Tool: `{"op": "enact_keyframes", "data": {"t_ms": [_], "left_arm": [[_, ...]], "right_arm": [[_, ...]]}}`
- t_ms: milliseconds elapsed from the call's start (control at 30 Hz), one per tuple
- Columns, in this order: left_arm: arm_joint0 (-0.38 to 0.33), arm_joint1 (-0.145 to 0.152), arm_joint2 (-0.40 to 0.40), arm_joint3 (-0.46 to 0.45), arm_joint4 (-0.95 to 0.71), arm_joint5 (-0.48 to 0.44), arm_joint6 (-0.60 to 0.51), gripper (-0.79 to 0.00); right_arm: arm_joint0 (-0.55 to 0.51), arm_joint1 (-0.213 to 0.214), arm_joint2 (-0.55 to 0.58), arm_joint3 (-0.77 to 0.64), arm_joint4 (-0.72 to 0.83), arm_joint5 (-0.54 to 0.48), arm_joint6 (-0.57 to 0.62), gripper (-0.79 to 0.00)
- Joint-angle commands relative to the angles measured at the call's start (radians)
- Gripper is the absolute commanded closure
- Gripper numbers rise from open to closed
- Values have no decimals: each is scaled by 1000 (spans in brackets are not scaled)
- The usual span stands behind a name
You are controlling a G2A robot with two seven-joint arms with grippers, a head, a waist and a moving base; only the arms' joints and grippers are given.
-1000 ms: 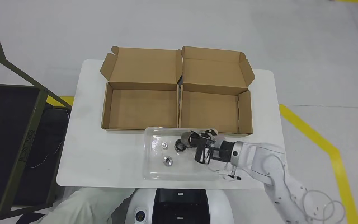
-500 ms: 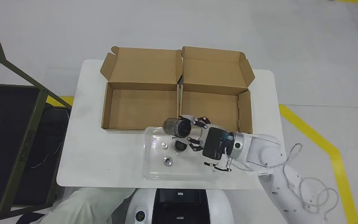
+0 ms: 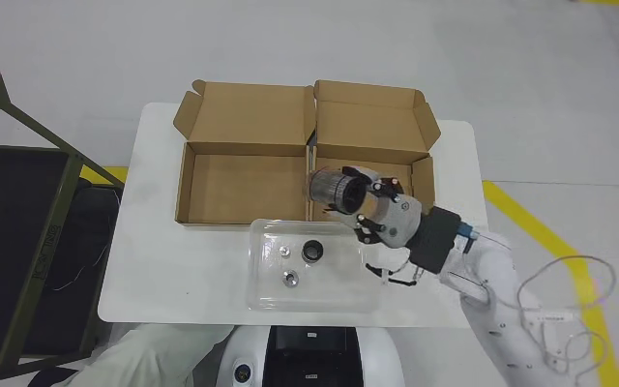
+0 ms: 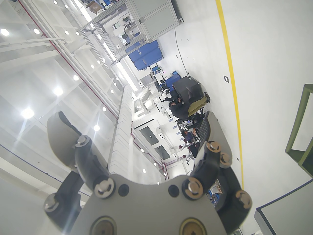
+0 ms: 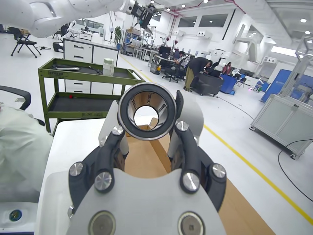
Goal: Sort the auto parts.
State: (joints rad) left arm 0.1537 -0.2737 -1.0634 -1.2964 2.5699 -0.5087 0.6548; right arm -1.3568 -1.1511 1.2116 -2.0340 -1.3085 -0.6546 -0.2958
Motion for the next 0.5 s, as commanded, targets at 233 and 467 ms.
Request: {"op": "enact_keyframes", "data": {"t_ms": [233, 467], "left_arm": [[0, 0, 0, 0, 0, 0, 0, -785], [0, 0, 0, 0, 0, 0, 0, -785]], "right_arm": [[-61, 8, 70, -27, -31, 33, -117, 0], [-83, 10, 95, -21, -21, 29, -152, 0]]}}
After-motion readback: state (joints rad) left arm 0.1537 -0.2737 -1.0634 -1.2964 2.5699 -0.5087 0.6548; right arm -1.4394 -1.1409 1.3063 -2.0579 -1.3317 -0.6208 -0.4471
